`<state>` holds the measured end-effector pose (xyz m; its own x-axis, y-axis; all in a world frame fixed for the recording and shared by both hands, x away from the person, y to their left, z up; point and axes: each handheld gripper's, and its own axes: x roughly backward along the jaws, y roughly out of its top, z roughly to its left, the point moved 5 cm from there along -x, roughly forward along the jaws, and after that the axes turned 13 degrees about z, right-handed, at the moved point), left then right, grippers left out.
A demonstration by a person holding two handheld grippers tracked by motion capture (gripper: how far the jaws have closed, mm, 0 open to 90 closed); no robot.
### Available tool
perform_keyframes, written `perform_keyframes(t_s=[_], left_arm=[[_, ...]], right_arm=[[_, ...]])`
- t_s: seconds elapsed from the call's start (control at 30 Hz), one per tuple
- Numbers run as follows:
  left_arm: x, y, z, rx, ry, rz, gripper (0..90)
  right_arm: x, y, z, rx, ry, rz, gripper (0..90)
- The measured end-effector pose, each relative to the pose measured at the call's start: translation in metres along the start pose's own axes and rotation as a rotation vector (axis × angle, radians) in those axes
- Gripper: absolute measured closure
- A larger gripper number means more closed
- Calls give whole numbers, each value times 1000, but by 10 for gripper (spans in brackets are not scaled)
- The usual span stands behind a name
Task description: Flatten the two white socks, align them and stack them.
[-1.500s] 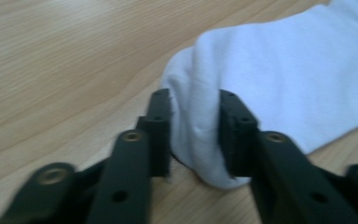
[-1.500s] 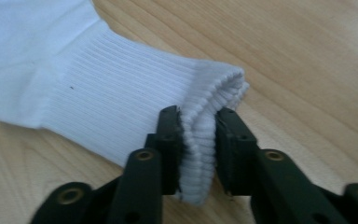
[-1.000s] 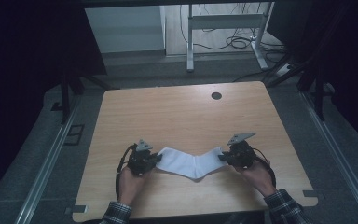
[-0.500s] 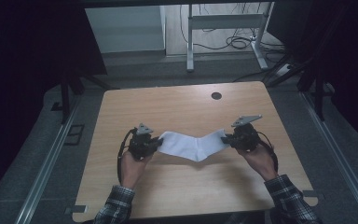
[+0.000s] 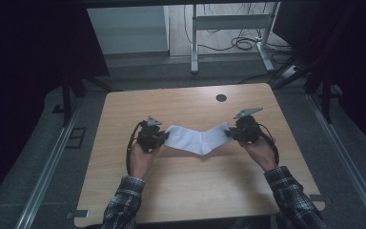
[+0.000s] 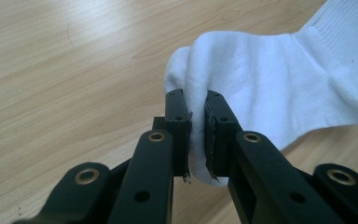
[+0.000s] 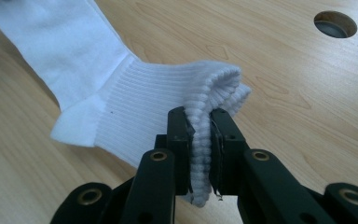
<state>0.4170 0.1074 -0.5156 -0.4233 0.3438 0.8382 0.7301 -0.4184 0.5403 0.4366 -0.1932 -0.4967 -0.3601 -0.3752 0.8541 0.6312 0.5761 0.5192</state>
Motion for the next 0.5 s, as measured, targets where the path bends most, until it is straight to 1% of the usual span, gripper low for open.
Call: perform_keyframes(t_s=[0.2, 0.27, 0.4, 0.5], left_arm=[[-17, -3, 7, 12, 20, 29, 816], [-21, -5, 8, 19, 20, 38, 816], [-30, -10, 10, 16, 34, 62, 814], [-37, -13, 12, 25, 34, 75, 811]], right_arm=[[-16, 2, -5, -12, 2, 14, 788], [-21, 2, -6, -13, 0, 20, 786], [-31, -1, -9, -17, 0, 29, 783], [-40, -5, -10, -19, -2, 47, 778]])
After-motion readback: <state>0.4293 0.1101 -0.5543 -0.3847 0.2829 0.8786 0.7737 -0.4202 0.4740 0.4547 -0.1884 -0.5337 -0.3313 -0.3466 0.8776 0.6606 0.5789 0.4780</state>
